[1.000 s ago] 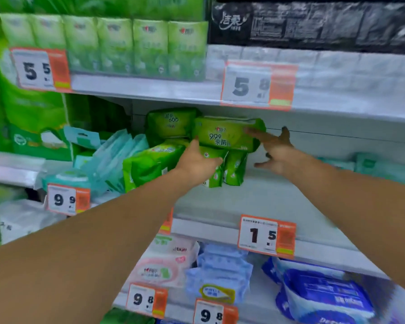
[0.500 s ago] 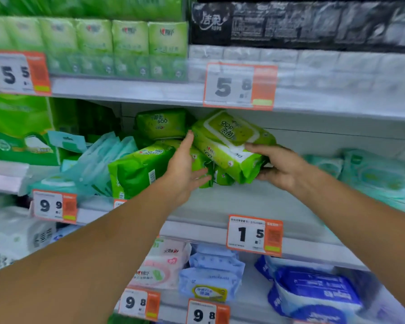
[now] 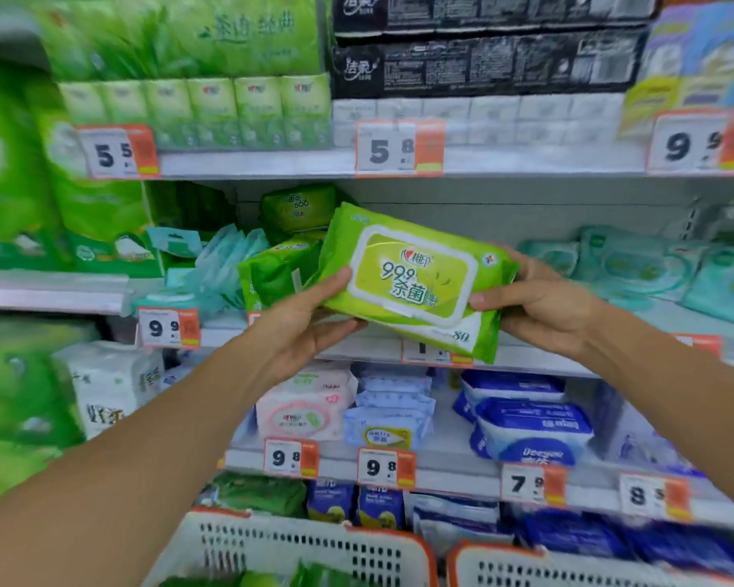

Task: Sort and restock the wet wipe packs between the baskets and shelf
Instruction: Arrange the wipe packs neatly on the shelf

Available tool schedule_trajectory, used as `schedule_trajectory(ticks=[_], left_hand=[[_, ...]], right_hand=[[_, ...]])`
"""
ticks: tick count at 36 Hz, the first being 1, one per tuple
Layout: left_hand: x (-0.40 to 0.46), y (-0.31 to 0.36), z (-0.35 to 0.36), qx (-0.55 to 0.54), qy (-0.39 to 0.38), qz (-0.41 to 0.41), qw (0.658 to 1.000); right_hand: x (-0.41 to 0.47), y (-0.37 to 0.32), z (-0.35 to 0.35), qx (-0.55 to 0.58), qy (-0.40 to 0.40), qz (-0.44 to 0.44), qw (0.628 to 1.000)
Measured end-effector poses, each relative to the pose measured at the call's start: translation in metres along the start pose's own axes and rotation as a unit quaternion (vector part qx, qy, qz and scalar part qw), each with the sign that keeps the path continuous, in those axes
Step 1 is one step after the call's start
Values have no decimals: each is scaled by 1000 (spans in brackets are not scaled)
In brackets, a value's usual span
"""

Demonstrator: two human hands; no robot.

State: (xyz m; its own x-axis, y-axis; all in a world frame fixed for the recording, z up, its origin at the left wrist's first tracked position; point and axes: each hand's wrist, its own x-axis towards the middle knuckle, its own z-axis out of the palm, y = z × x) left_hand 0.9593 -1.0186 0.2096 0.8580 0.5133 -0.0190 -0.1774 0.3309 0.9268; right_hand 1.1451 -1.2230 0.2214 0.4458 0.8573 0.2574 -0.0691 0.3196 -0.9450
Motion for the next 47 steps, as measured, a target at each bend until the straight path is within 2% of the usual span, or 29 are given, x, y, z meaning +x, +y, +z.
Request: schedule_trajectory(ticks=[6, 12, 18, 22, 26, 28, 30, 32, 34, 35, 36, 37, 40, 42, 44, 46, 47], left_hand=[[-38, -7, -29, 74, -34, -1, 997], [-80, -56, -62, 167, 53, -86, 981], [-117, -144, -114, 243, 87, -189, 948], [-134, -166, -139, 303, 51, -249, 919], [-146, -175, -152, 368, -4, -282, 886], [-150, -181, -159, 409, -31, -317, 855], [-152, -187, -165, 484, -74, -375, 787], [-152, -193, -169, 531, -144, -440, 710], [-149, -196, -171, 575, -199, -456, 650], [-146, -194, -169, 597, -207, -435, 642], [-142, -191, -166, 613, -196, -396, 655], [-136, -185, -162, 614, -171, -349, 688], [-108, -151, -144, 532, -57, -221, 816], [-82, -115, -129, 491, 19, -103, 865], [-52, -72, -110, 469, 99, 35, 877], [-26, -32, -90, 463, 154, 159, 859], [-13, -15, -80, 464, 173, 203, 845]], right_hand=[[-16, 20, 25, 50, -18, 42, 998], [-51, 85, 63, 123, 12, 179, 976], [-85, 185, 92, -40, 35, 285, 957], [-93, 215, 95, -81, 21, 317, 945], [-85, 230, 91, -134, -46, 335, 931], [-84, 241, 87, -168, -81, 366, 912], [-88, 253, 83, -236, -137, 414, 868], [-98, 269, 80, -328, -198, 452, 806], [-106, 287, 75, -384, -208, 452, 778], [-108, 293, 73, -390, -192, 448, 782], [-109, 295, 72, -390, -172, 439, 791], [-108, 292, 71, -395, -158, 420, 802], [-90, 261, 71, -439, -133, 317, 830], [-66, 227, 74, -424, -65, 215, 877], [-33, 181, 83, -381, 17, 109, 918], [1, 129, 97, -325, 87, -9, 942], [18, 105, 102, -310, 111, -67, 942]])
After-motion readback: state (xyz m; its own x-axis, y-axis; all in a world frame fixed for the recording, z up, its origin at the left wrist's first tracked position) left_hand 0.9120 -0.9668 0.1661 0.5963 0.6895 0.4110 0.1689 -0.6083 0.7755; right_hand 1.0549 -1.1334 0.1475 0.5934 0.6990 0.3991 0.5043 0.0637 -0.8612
